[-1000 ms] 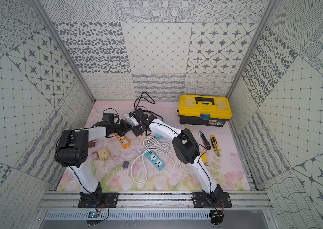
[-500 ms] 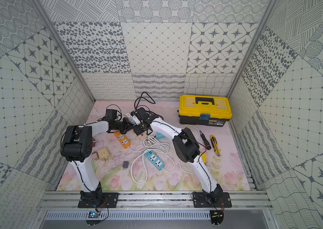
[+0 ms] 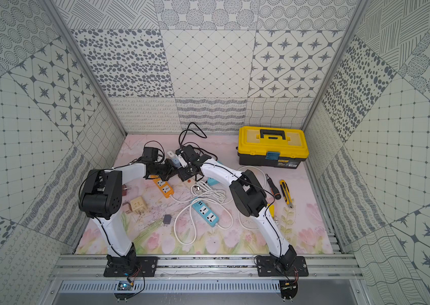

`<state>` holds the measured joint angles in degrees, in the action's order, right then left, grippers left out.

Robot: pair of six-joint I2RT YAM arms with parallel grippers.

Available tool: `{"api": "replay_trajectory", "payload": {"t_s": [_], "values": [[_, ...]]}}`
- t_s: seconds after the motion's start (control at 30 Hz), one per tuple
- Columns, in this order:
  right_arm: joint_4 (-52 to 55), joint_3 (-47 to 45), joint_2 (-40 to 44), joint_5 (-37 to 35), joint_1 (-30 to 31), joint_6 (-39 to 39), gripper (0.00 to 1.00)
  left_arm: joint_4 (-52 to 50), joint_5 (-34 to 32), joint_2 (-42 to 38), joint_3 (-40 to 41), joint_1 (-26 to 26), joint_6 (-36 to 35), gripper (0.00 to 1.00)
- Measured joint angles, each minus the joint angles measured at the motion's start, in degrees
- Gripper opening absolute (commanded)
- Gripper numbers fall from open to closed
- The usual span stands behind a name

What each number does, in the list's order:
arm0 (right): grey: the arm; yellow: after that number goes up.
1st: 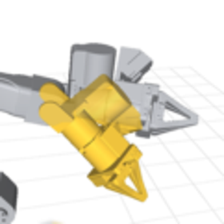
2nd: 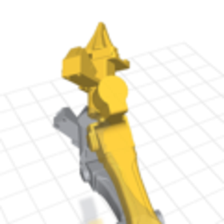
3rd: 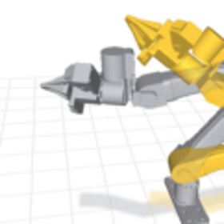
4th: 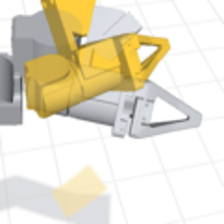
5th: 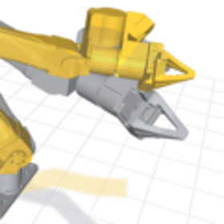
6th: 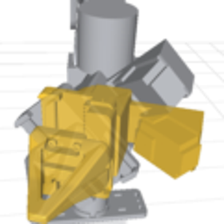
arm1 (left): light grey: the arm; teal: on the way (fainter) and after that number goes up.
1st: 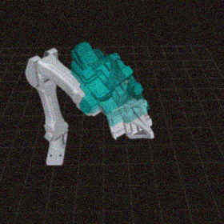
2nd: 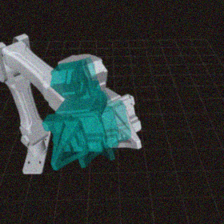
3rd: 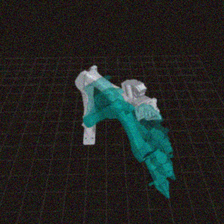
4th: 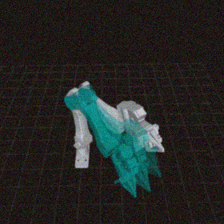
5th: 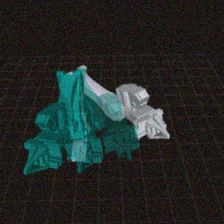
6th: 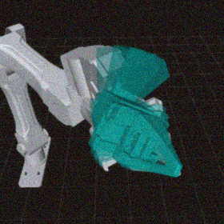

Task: Pull the plug off the socket
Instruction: Remove the plug from the socket.

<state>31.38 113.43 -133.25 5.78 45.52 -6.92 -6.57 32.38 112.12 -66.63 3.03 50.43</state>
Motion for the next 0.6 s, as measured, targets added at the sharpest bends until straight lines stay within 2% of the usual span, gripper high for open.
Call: {"api": "replay_trajectory", "payload": {"t_s": [0.2, 0.43, 0.5, 0.6], "values": [[-1.49, -1.81, 1.01, 2.29, -0.26, 2.43, 0.00, 4.79, 1.49, 2.51, -0.72, 0.61, 1.03, 0.00], [-0.20, -2.21, 7.72, -1.33, 1.33, 12.92, 0.00, 6.93, 1.27, 3.34, -0.72, 1.49, 2.67, 0.00], [1.25, -0.70, 8.83, -1.14, 1.64, 13.35, 0.00, 7.17, 0.85, 3.58, -0.35, 1.70, 2.93, 0.00], [-3.21, 0.07, 10.23, 0.42, 1.68, 12.72, 0.00, 6.29, -0.85, 3.56, -0.02, 2.21, 2.86, 0.00]]}}
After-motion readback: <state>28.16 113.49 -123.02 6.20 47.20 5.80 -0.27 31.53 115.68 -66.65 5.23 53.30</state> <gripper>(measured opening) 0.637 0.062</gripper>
